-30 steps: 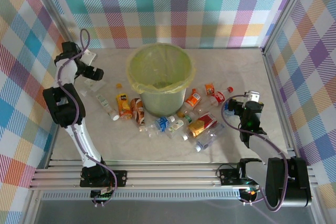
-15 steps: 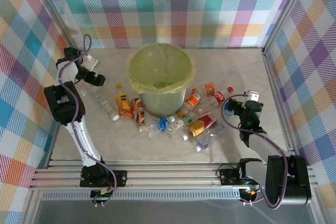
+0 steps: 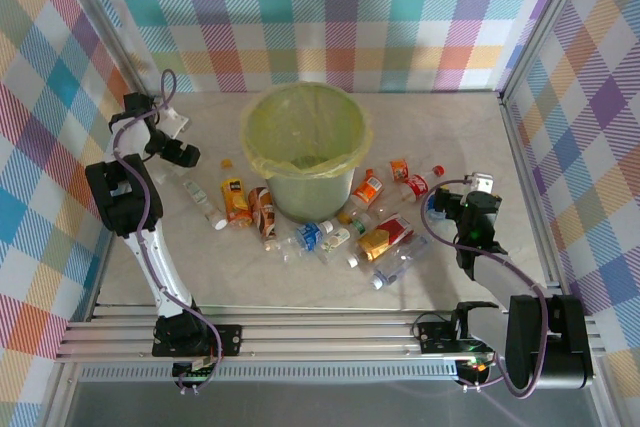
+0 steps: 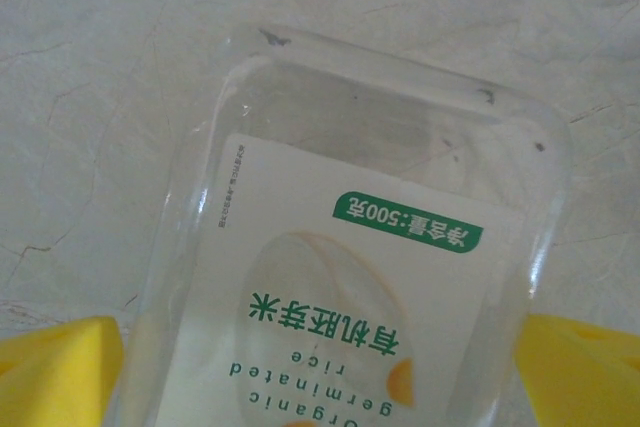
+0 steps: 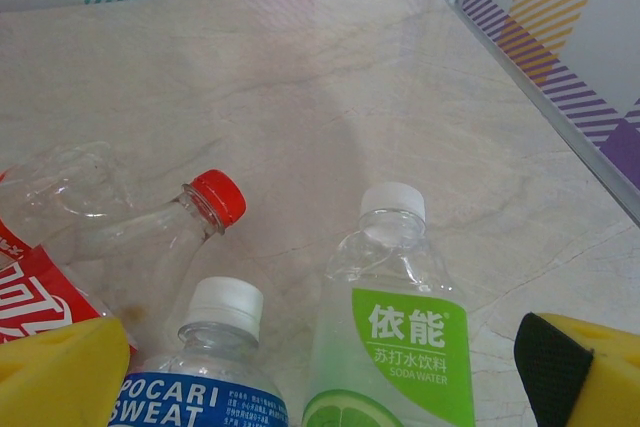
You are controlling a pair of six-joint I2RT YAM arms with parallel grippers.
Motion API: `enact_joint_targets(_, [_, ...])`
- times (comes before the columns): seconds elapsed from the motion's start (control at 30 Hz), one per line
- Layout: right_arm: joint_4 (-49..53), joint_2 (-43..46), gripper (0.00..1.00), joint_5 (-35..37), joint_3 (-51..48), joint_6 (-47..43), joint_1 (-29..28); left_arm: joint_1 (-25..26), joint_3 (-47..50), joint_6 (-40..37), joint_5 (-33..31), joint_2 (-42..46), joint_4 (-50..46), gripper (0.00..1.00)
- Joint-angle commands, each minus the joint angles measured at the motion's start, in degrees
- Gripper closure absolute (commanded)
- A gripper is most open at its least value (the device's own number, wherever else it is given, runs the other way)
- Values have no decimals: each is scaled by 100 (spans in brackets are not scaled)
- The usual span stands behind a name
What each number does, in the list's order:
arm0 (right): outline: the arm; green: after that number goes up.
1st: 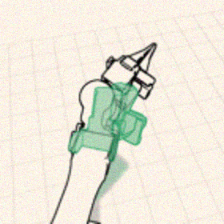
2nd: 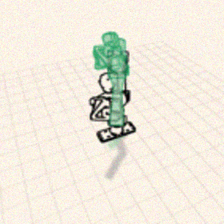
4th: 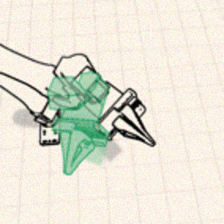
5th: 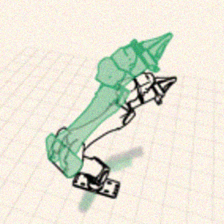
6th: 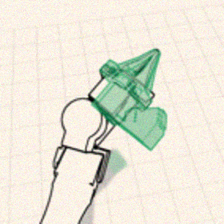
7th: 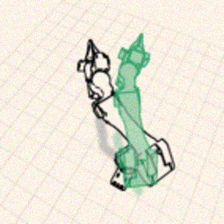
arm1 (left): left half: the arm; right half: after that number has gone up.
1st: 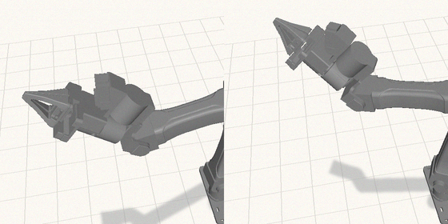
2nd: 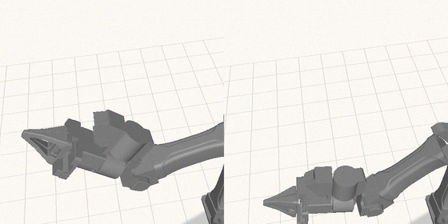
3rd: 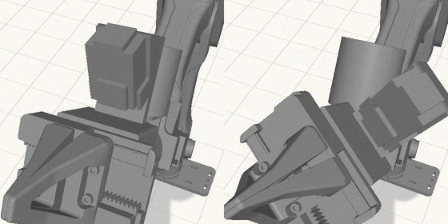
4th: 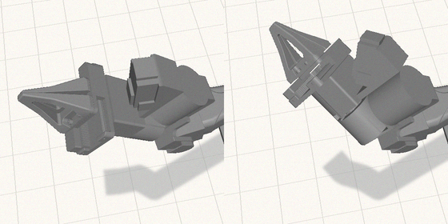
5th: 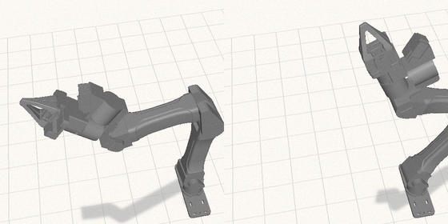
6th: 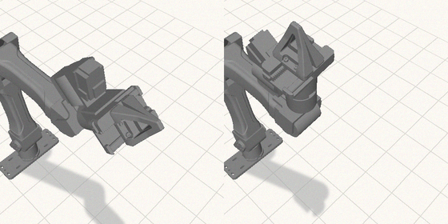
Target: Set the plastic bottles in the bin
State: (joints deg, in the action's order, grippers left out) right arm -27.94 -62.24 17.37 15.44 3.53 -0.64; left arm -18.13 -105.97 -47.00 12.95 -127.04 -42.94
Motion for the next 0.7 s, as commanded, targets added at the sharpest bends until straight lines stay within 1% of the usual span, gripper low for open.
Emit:
enact_joint_targets(0.0, [-114,-35,0,-18,161,-124,38,66,50,-13,-36,-158,66,0])
enact_joint_targets(0.3, [-107,10,0,-23,161,-143,38,117,29,341,-302,-404,263,0])
enact_joint_targets(0.37, [-115,18,0,-27,161,-148,39,117,29,444,-305,-415,303,3])
enact_joint_targets(0.47, [-95,36,0,-9,161,-143,39,121,40,605,-307,-391,380,12])
enact_joint_targets(0.53, [-72,69,0,-5,161,-141,38,123,42,718,-344,-363,450,22])
enact_joint_targets(0.63, [-57,127,0,-6,139,-125,38,124,42,884,-396,-300,584,29])
enact_joint_targets(0.67, [-43,141,0,-12,128,-111,43,121,42,934,-406,-281,638,33])
